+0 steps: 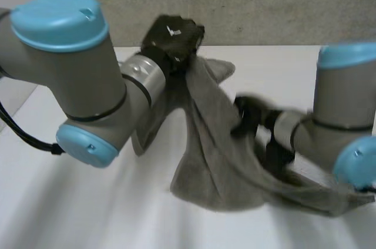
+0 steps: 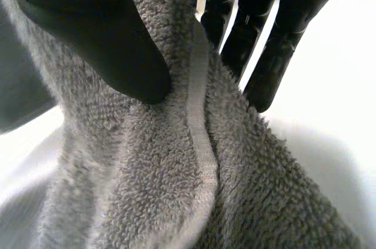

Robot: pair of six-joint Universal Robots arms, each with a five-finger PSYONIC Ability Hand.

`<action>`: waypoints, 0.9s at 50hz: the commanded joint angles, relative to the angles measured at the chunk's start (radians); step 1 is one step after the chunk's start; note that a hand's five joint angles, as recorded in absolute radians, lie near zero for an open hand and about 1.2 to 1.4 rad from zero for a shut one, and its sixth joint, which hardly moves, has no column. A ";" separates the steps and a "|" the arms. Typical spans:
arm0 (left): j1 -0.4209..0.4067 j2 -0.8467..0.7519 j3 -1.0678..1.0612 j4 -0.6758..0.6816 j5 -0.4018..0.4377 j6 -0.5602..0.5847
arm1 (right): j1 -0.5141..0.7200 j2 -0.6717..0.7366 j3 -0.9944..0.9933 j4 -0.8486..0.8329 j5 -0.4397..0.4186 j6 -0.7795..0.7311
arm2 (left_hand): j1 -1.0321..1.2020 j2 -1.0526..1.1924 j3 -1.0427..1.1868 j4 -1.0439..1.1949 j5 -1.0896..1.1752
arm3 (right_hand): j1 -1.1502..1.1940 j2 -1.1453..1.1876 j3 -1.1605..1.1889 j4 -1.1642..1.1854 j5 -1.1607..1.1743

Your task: Fold the towel.

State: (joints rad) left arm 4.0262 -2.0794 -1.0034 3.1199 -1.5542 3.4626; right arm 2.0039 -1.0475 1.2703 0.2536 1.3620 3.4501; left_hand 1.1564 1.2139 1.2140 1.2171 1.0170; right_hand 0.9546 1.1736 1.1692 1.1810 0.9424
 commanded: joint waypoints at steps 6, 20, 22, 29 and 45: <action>0.103 0.030 0.111 0.284 -0.251 -0.011 | 0.015 -0.143 -0.318 -0.540 0.155 -0.679 | 0.240 0.182 0.182 0.179 0.205 | 0.442 0.223 0.227 0.215 0.279; 0.106 0.068 -0.350 0.296 -0.267 -0.054 | 0.141 -0.065 -0.121 -0.358 0.101 -0.786 | 0.240 0.182 0.182 0.179 0.205 | 0.442 0.223 0.227 0.215 0.279; 0.109 0.062 -0.427 0.298 -0.268 -0.054 | 0.191 -0.013 -0.082 -0.314 0.103 -0.809 | 0.240 0.182 0.182 0.179 0.205 | 0.442 0.223 0.227 0.215 0.279; 0.122 0.058 -0.653 0.272 -0.277 -0.054 | 0.203 0.089 -0.035 -0.243 0.112 -0.825 | 0.226 0.168 0.168 0.165 0.191 | 0.442 0.223 0.227 0.215 0.279; 0.082 0.305 -0.652 -0.027 -0.262 -0.068 | 0.210 0.026 0.119 -0.126 0.097 -0.845 | -0.943 -1.000 -1.001 -1.004 -0.978 | 0.442 0.223 0.227 0.215 0.279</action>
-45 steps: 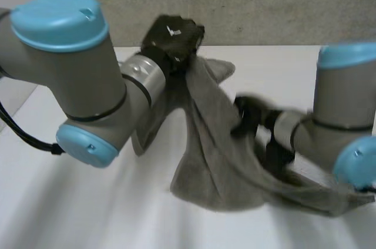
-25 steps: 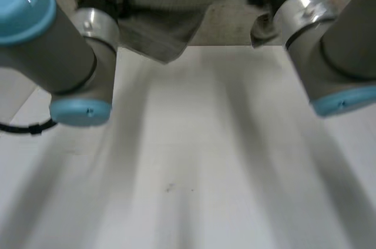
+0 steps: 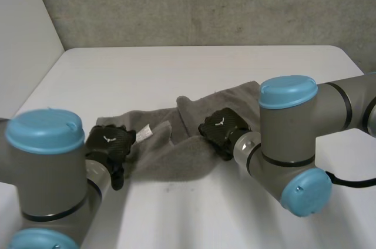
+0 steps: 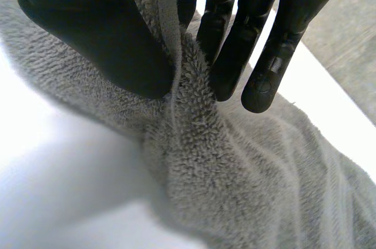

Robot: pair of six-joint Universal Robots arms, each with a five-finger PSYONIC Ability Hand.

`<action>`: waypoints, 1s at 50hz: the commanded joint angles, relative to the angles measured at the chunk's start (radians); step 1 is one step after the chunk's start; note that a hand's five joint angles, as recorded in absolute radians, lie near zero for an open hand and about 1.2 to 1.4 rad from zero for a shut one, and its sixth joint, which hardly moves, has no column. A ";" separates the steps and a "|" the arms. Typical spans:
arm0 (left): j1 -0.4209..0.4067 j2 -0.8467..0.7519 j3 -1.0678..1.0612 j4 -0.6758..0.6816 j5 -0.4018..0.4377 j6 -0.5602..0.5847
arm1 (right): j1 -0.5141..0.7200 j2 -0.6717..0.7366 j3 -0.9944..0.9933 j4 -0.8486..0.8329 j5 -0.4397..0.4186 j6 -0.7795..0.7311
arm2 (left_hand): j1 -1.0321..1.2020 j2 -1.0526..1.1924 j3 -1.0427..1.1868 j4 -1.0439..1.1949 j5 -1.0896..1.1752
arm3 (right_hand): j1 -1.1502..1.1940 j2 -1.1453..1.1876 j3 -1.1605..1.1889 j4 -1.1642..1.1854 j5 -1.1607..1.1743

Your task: Fold the towel.

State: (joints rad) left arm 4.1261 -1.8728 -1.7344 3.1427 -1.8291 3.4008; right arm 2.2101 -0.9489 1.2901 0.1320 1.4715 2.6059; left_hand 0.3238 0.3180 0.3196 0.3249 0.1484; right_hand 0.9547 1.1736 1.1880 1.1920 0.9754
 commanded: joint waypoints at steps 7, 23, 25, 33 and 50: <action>-0.015 0.049 0.243 0.002 0.173 -0.002 | -0.001 -0.148 0.187 -0.052 -0.013 -0.003 | -0.072 -0.066 -0.068 -0.073 -0.071 | 0.442 0.223 0.208 0.204 0.246; 0.014 -0.351 0.579 -0.229 0.450 0.015 | -0.003 -0.238 0.295 -0.180 -0.003 -0.086 | 0.059 0.065 0.064 0.058 0.060 | 0.442 0.223 0.208 0.204 0.246; 0.014 -0.381 0.611 -0.254 0.444 0.028 | -0.003 -0.238 0.298 -0.180 -0.003 -0.086 | 0.095 0.101 0.099 0.094 0.096 | 0.442 0.223 0.208 0.204 0.246; 0.019 -0.444 0.671 -0.286 0.439 0.149 | -0.003 -0.238 0.307 -0.181 -0.003 -0.087 | 0.227 0.233 0.232 0.226 0.228 | 0.442 0.223 0.208 0.204 0.246; 0.022 -0.517 0.694 -0.291 0.427 0.190 | -0.003 -0.238 0.308 -0.183 -0.007 -0.087 | 0.277 0.283 0.281 0.276 0.278 | 0.442 0.223 0.208 0.204 0.246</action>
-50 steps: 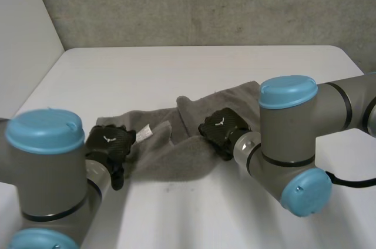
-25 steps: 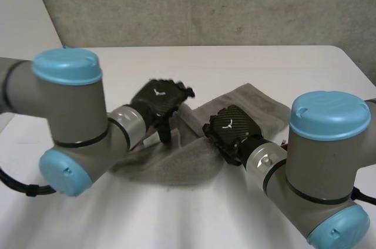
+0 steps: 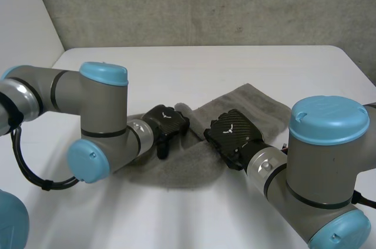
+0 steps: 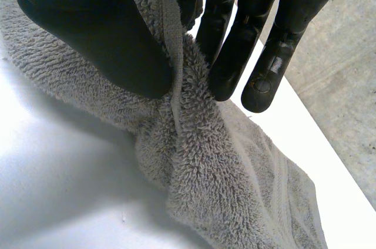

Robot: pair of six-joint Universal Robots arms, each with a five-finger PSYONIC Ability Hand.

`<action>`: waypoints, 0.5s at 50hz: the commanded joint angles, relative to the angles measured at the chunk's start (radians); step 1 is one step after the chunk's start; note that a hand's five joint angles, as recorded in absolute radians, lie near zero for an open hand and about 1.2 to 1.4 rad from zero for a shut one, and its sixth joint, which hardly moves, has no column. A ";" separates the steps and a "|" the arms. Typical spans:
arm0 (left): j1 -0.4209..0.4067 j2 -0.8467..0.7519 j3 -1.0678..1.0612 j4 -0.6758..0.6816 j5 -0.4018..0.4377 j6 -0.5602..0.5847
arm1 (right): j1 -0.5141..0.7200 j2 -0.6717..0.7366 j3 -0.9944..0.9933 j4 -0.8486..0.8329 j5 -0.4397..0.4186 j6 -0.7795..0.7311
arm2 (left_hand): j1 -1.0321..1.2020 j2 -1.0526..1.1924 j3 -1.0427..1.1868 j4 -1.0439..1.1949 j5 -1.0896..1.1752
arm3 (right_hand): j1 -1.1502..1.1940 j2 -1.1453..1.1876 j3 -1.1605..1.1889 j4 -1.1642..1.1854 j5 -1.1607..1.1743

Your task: Fold the towel.

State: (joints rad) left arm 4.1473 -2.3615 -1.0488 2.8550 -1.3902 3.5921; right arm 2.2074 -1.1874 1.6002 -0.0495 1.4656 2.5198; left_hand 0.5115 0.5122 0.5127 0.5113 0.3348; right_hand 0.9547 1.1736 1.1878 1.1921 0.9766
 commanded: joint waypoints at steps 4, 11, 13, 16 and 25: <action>-0.001 -0.055 0.030 -0.006 -0.049 0.008 | 0.000 0.000 -0.014 -0.001 0.001 -0.001 | 0.242 0.241 0.241 0.242 0.244 | 0.442 0.223 0.208 0.204 0.245; -0.009 -0.048 0.059 0.007 -0.153 0.013 | 0.000 0.003 -0.039 -0.003 0.005 -0.002 | 0.885 0.884 0.884 0.885 0.887 | 0.442 0.223 0.208 0.204 0.245; -0.009 -0.044 0.072 0.013 -0.158 0.011 | 0.000 0.011 -0.065 -0.007 0.010 -0.002 | 0.885 0.884 0.884 0.885 0.887 | 0.442 0.223 0.208 0.204 0.245; -0.007 -0.041 0.108 0.041 -0.159 0.011 | 0.000 0.017 -0.082 -0.010 0.010 -0.002 | 0.885 0.884 0.884 0.885 0.887 | 0.442 0.223 0.208 0.204 0.245; 0.011 -0.015 0.283 0.165 -0.181 -0.006 | -0.049 0.063 -0.277 -0.191 0.093 0.004 | 0.885 0.884 0.884 0.885 0.887 | 0.442 0.223 0.208 0.204 0.245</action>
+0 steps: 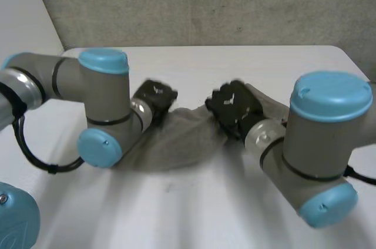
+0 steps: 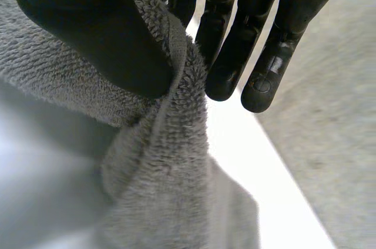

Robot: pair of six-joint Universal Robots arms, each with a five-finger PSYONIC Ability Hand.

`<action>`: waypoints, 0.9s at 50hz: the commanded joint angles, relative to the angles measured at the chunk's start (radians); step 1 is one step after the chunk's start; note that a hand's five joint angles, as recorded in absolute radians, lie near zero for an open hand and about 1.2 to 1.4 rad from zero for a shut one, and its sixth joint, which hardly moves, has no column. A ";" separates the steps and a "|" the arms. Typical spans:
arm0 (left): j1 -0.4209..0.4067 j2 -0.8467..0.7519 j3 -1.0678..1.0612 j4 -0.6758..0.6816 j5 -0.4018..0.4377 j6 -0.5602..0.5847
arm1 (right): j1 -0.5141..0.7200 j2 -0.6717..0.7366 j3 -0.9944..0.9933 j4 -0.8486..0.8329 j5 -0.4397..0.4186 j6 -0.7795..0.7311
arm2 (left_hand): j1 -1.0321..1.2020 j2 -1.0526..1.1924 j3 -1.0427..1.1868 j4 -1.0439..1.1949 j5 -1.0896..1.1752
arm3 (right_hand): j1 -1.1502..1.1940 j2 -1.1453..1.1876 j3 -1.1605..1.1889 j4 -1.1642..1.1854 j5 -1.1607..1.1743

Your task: Fold the towel.

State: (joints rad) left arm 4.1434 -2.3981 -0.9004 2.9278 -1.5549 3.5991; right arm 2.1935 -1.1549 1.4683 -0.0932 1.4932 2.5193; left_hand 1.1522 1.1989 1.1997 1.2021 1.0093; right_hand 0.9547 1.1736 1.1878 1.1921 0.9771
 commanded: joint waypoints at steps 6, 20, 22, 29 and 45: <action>0.058 0.132 0.258 0.311 -0.109 -0.109 | -0.083 -0.014 -0.230 -0.556 0.151 0.023 | 0.244 0.197 0.197 0.194 0.212 | 0.442 0.223 0.208 0.204 0.245; 0.158 0.381 -0.124 0.531 -0.111 -0.332 | -0.078 0.020 -0.238 -0.402 0.061 0.010 | 0.244 0.197 0.197 0.194 0.212 | 0.442 0.223 0.208 0.204 0.245; 0.156 0.387 -0.203 0.519 -0.090 -0.330 | -0.072 0.059 -0.232 -0.221 -0.002 0.007 | 0.244 0.197 0.197 0.194 0.212 | 0.442 0.223 0.208 0.204 0.245; 0.166 0.412 -0.505 0.511 -0.047 -0.330 | -0.047 0.127 -0.204 0.057 -0.067 -0.008 | 0.244 0.197 0.197 0.194 0.212 | 0.442 0.223 0.208 0.204 0.245; 0.199 0.582 -0.821 0.502 -0.053 -0.238 | -0.147 0.029 -0.095 0.208 -0.018 0.092 | 0.244 0.197 0.197 0.194 0.212 | -0.780 -0.999 -1.013 -1.018 -0.977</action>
State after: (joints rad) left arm 4.3344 -1.9333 -1.6776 3.4314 -1.6054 3.3409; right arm 2.1063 -1.0323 1.3040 0.1260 1.4594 2.5036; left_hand 1.1826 1.2158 1.2154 1.2175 1.0321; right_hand 0.2081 0.2331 0.2136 0.2333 0.0635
